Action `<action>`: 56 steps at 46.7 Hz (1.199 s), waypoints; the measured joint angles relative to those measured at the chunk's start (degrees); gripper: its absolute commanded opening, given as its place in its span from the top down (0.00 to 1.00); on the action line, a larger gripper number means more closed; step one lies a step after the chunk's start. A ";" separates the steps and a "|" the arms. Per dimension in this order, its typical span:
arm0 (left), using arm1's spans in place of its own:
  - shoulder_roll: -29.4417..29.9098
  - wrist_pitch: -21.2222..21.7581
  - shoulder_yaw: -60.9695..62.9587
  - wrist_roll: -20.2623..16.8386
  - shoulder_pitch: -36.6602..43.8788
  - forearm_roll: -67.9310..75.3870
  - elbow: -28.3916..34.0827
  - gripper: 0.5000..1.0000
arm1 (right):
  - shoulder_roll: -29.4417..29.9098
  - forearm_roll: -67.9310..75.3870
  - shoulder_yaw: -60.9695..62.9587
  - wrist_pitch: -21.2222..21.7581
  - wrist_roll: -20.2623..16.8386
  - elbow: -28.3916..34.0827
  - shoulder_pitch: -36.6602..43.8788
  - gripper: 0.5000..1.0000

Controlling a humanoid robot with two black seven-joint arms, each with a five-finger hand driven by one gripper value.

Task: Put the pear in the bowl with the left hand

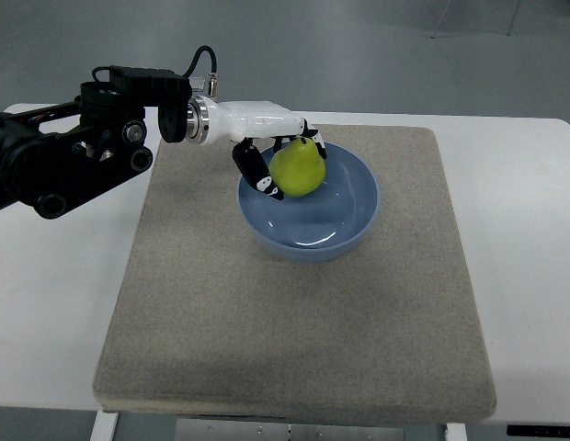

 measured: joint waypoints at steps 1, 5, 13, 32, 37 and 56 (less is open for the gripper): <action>-0.03 0.01 0.00 0.00 0.00 0.04 0.00 0.17 | 0.00 0.00 -0.01 0.00 0.00 0.00 0.00 0.15; -0.02 0.02 0.00 0.01 0.08 0.08 -0.11 0.03 | 0.00 0.00 -0.01 0.00 -0.01 -0.01 0.01 0.15; 0.62 -0.13 0.00 -0.03 0.18 -0.27 -0.66 0.02 | 0.00 0.00 0.00 0.00 0.01 -0.01 0.05 0.15; 3.29 0.70 -1.40 0.02 -0.93 -20.20 0.93 0.01 | 0.00 0.00 0.00 0.00 0.00 -0.02 0.00 0.15; 4.27 0.82 -1.70 0.02 -1.03 -29.45 3.74 0.01 | 0.00 0.00 -0.02 0.00 0.00 -0.03 0.01 0.15; 5.55 0.56 -2.85 0.02 0.12 -54.99 19.15 0.01 | 0.00 0.02 0.00 0.00 0.00 -0.02 0.03 0.15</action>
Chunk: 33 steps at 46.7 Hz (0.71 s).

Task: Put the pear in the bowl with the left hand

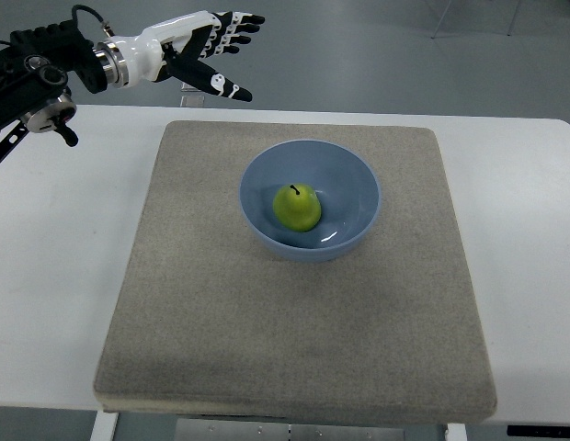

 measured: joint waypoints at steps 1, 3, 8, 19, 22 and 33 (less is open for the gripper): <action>-0.05 -0.29 0.09 0.00 0.06 -1.38 1.10 0.01 | 0.00 0.00 0.00 0.00 0.01 0.00 0.00 0.15; -0.07 -0.62 0.19 0.00 0.20 -4.25 2.36 0.01 | 0.00 0.00 -0.02 0.00 0.00 0.00 0.00 0.15; -0.24 -0.83 0.06 0.11 2.31 -11.34 3.57 0.01 | 0.00 0.00 -0.02 0.00 0.01 0.01 -0.04 0.15; -0.07 -0.39 -0.11 0.37 4.30 -29.20 8.49 0.01 | 0.00 0.00 -0.01 0.00 0.00 0.02 -0.01 0.15; -0.07 -0.83 -0.07 0.72 4.78 -33.66 10.32 0.01 | 0.00 0.00 0.00 0.00 0.00 0.02 -0.02 0.15; -0.07 -5.99 -0.08 2.07 7.17 -45.95 13.59 0.01 | 0.00 0.00 0.00 0.00 0.00 -0.01 0.00 0.15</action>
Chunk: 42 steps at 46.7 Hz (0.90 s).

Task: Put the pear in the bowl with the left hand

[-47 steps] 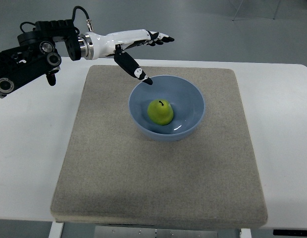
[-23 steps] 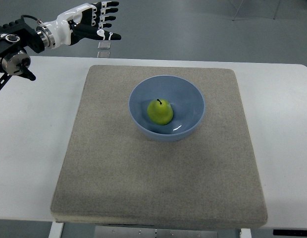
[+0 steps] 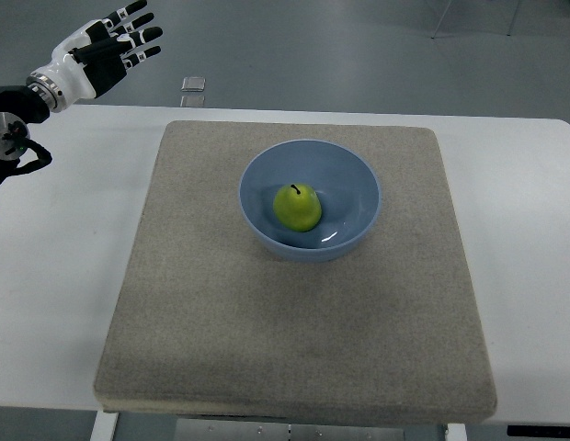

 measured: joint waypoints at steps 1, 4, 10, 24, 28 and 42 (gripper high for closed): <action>0.00 -0.46 -0.01 0.42 0.05 -0.82 0.29 0.01 | 0.00 0.00 0.00 0.00 0.00 0.00 0.00 0.15; 0.00 -1.25 -0.04 1.99 0.16 -3.30 1.79 0.01 | 0.00 0.00 -0.01 0.00 0.00 0.02 -0.02 0.15; -0.18 -1.49 -0.39 4.15 0.19 -6.57 4.48 0.01 | 0.00 0.00 0.00 0.00 0.00 0.02 -0.01 0.15; -0.83 -3.93 -8.71 7.42 1.89 -7.00 6.55 0.01 | 0.00 0.00 -0.02 0.00 0.00 0.03 -0.02 0.15; -1.99 -3.72 -9.20 7.58 2.46 -6.95 6.62 0.01 | 0.00 0.00 -0.02 0.00 0.01 0.02 -0.02 0.15; -3.79 -3.36 -9.36 7.62 3.59 -6.94 6.95 0.01 | 0.00 -0.01 -0.01 0.00 0.00 0.03 0.02 0.15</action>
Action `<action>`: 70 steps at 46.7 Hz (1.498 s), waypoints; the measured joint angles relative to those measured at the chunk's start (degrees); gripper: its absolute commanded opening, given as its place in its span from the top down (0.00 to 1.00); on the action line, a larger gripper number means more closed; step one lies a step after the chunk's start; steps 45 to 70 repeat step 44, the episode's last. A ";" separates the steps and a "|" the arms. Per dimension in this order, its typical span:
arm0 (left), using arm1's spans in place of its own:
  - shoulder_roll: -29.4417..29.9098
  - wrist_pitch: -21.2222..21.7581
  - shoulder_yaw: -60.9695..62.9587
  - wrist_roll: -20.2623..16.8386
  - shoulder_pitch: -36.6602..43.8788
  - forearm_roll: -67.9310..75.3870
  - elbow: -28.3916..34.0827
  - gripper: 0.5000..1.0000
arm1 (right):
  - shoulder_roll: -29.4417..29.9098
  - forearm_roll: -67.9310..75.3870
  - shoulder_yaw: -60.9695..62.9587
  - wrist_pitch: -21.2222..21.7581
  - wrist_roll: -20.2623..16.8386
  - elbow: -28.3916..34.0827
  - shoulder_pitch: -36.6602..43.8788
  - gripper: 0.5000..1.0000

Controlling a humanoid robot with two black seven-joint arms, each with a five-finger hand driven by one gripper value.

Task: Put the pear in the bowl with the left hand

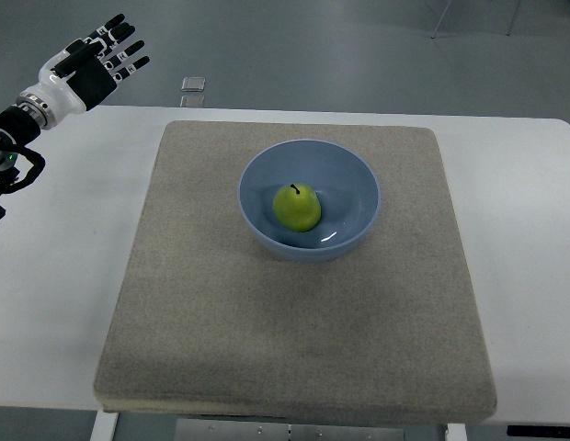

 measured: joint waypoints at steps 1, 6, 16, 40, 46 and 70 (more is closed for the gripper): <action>-0.10 0.00 0.01 -0.01 0.01 0.03 0.03 0.01 | 0.00 0.00 0.00 0.00 0.01 0.00 -0.01 0.15; -1.37 -0.01 0.06 -0.03 0.01 0.09 0.18 0.01 | 0.00 0.00 0.06 0.00 -0.01 0.00 -0.04 0.15; -1.64 -0.51 0.01 0.03 0.00 0.16 0.15 0.01 | 0.00 0.07 -0.07 0.06 0.01 0.00 -0.05 0.15; -2.47 -1.04 0.49 1.31 0.90 0.63 -0.40 0.01 | 0.00 0.11 -0.15 0.09 0.00 0.09 -0.11 0.15; -2.47 -1.04 0.45 1.62 0.91 0.63 -0.43 0.01 | 0.00 0.10 -0.20 0.09 -0.05 0.11 -0.12 0.15; -2.47 -1.04 0.45 1.62 0.91 0.63 -0.43 0.01 | 0.00 0.10 -0.20 0.09 -0.05 0.11 -0.12 0.15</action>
